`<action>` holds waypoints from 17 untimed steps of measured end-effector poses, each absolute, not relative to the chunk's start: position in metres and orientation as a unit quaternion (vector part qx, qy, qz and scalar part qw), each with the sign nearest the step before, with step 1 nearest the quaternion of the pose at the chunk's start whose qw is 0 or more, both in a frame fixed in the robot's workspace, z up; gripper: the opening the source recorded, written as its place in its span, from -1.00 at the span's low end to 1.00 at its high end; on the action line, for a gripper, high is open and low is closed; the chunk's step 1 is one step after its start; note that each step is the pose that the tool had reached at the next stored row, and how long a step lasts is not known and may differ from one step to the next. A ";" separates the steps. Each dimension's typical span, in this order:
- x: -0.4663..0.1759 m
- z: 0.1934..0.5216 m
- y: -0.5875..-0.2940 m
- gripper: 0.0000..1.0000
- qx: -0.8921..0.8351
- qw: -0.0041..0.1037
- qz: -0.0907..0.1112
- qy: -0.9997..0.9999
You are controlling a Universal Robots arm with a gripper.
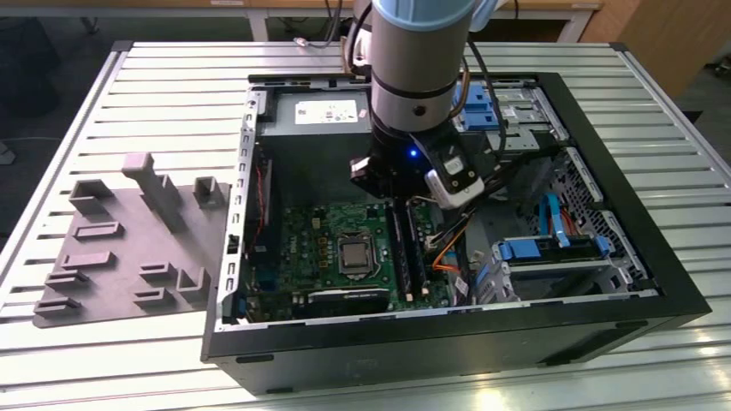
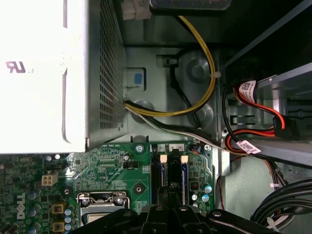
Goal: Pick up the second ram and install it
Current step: 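Press down the second ram until it locks into place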
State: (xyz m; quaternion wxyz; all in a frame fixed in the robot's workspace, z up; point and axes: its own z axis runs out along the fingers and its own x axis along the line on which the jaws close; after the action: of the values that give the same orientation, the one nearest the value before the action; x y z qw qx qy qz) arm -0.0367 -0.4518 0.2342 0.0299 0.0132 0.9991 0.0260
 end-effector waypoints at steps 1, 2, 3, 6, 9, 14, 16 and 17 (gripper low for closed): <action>-0.037 0.234 -0.452 -0.79 0.013 0.030 0.026 0.999; -0.037 0.234 -0.452 -0.79 0.013 0.030 0.026 0.999; -0.037 0.234 -0.452 -0.79 0.013 0.030 0.026 0.999; -0.037 0.234 -0.453 -0.79 0.013 0.030 0.026 0.999; -0.037 0.234 -0.454 -0.79 0.013 0.030 0.026 0.999; -0.037 0.234 -0.454 -0.79 0.013 0.030 0.026 0.999; -0.037 0.234 -0.455 -0.79 0.013 0.030 0.026 0.999; -0.037 0.234 -0.455 -0.79 0.013 0.030 0.026 0.999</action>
State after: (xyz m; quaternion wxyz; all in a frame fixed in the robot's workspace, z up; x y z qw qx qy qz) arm -0.0367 -0.4551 0.2342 0.0299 0.0132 0.9991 0.0260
